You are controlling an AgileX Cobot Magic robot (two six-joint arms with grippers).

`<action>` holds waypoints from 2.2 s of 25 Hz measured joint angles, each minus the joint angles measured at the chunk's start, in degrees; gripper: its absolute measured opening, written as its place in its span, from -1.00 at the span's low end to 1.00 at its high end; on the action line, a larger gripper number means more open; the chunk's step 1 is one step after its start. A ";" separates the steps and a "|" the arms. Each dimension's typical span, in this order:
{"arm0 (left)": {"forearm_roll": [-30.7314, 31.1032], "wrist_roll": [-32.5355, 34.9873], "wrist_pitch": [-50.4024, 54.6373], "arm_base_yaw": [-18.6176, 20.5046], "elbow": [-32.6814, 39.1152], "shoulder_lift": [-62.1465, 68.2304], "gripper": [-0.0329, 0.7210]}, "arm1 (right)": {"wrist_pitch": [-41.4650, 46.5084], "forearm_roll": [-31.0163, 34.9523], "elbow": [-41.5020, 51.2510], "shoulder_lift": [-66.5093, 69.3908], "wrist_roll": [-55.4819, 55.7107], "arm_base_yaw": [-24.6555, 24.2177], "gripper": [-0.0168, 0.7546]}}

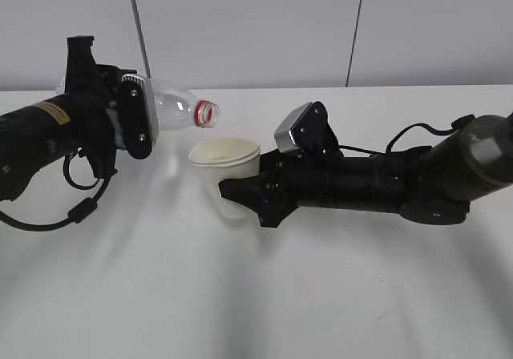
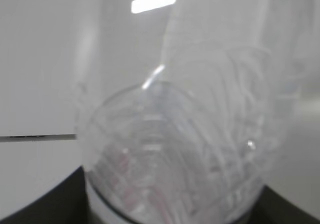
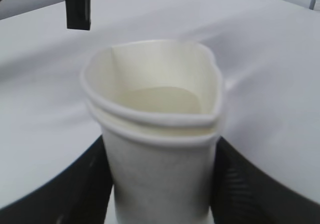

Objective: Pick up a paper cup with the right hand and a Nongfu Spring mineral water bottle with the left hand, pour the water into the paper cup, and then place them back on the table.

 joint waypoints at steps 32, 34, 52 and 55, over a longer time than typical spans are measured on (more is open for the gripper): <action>-11.32 -62.92 0.07 -1.38 -0.02 1.87 0.14 | -0.70 21.28 0.00 0.00 -5.98 0.09 0.10; -11.32 -66.74 -0.35 -1.38 -0.02 2.46 0.14 | -1.76 22.85 0.00 0.00 -6.61 0.09 0.10; -11.32 -78.66 -13.09 -1.38 -0.13 12.61 0.14 | -4.20 37.54 0.00 0.00 -16.71 -0.23 0.10; -11.32 -78.82 -13.42 -1.38 -0.27 12.70 0.14 | -2.97 41.63 0.00 0.00 -19.09 -0.45 0.10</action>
